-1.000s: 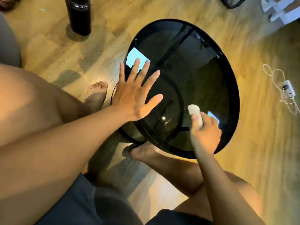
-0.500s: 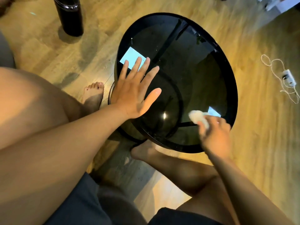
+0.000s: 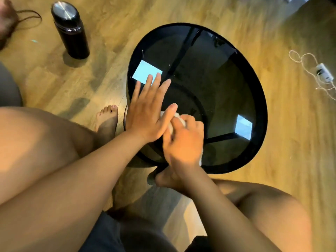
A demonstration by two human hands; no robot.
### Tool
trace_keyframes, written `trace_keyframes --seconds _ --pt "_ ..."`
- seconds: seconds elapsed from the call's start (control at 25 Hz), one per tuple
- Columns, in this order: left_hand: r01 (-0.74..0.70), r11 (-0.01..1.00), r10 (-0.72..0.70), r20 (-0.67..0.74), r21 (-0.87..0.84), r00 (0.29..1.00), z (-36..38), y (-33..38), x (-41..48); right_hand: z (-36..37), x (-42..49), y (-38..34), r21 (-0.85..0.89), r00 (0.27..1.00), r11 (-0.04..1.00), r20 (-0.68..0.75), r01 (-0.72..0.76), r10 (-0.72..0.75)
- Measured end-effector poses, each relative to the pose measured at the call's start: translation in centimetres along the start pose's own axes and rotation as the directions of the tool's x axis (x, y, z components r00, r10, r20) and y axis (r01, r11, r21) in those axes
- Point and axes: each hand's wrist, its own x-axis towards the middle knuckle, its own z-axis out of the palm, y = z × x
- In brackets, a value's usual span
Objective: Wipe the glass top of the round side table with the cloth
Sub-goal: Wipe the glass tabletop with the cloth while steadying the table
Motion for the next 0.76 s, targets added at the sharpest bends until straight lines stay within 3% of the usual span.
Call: trace_keyframes --seconds 0.12,0.2,0.24,0.28,0.36,0.44,0.48,0.6,0.76 --pt "0.159 0.974 -0.173 -0.079 -0.161 0.982 -0.7 -0.6 0.7 0.1 0.8 -2.7 0.153 0.981 0.972 0.049 0.178 -0.187" --pt "0.224 0.961 -0.241 -0.094 -0.162 0.966 -1.2 -0.7 1.7 -0.9 0.9 1.3 0.146 0.943 0.94 0.077 0.31 -0.323" --pt "0.227 0.967 -0.238 -0.087 -0.117 0.967 -1.3 -0.8 2.1 -1.3 1.0 4.8 0.106 0.943 0.943 0.073 0.316 -0.325" --pt "0.214 0.976 -0.218 -0.075 -0.047 0.973 -1.1 -0.8 2.2 -2.0 1.2 8.8 0.052 0.964 0.965 0.055 0.257 -0.259" --pt "0.189 0.98 -0.186 -0.054 0.066 0.981 -0.6 -0.9 2.3 -3.8 2.4 17.8 -0.046 0.999 0.999 0.046 -0.023 0.025" --pt "0.198 0.976 -0.194 -0.054 0.088 0.98 -0.3 -0.9 2.3 -5.5 3.8 24.4 -0.067 0.948 0.952 0.095 -0.299 0.304" --pt "0.202 0.976 -0.197 -0.056 0.084 0.979 -0.3 -0.9 2.3 -5.5 4.2 25.6 -0.068 0.927 0.931 0.092 -0.358 0.363" --pt "0.209 0.976 -0.206 -0.049 0.057 0.977 -0.4 -1.0 2.3 -4.0 4.5 20.9 -0.095 0.924 0.92 0.007 -0.381 0.383" --pt "0.22 0.967 -0.219 -0.026 0.129 0.975 -0.3 -1.1 2.6 -2.4 2.4 7.9 0.082 0.988 0.994 -0.132 -0.07 0.081"
